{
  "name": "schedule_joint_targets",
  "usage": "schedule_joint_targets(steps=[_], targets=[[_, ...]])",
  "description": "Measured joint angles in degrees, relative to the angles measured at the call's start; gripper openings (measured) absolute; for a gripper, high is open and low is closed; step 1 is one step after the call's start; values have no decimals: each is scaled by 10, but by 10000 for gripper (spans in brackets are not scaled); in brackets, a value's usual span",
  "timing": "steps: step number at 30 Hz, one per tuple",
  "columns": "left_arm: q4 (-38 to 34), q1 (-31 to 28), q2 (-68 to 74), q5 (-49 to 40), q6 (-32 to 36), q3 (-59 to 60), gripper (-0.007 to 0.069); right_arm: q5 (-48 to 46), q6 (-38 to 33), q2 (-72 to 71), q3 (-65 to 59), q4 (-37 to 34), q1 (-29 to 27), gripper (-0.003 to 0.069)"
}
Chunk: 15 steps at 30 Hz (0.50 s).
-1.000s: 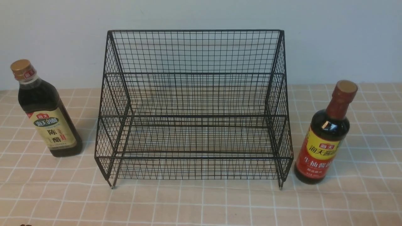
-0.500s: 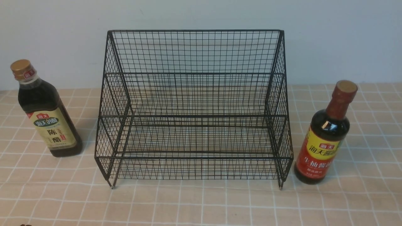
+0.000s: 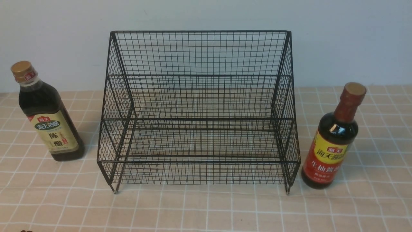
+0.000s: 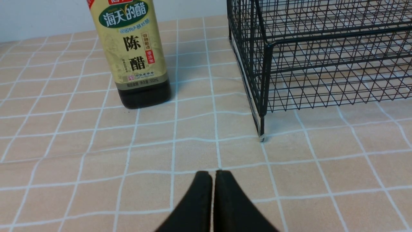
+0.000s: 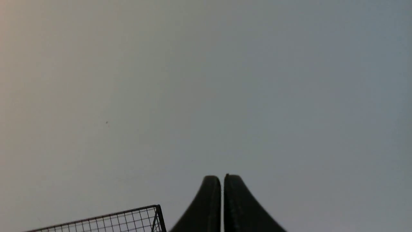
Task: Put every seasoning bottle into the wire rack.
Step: Use the right arm to grab the condiment bottle closest to it
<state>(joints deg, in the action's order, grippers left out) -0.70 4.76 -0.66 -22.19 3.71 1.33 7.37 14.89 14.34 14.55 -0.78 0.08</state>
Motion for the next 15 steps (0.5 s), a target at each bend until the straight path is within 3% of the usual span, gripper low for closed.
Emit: schedule_joint_targets(steps=[5,10,13,15], targets=[[0,0,0,0,0,0,-7,0,63,151,100,98,11,71],[0,0,0,0,0,0,-7,31,156,286,168,226,69,147],[0,0,0,0,0,0,-7,45,179,336,186,257,84,181],[0,0,0,0,0,0,-7,69,202,390,199,280,91,245]])
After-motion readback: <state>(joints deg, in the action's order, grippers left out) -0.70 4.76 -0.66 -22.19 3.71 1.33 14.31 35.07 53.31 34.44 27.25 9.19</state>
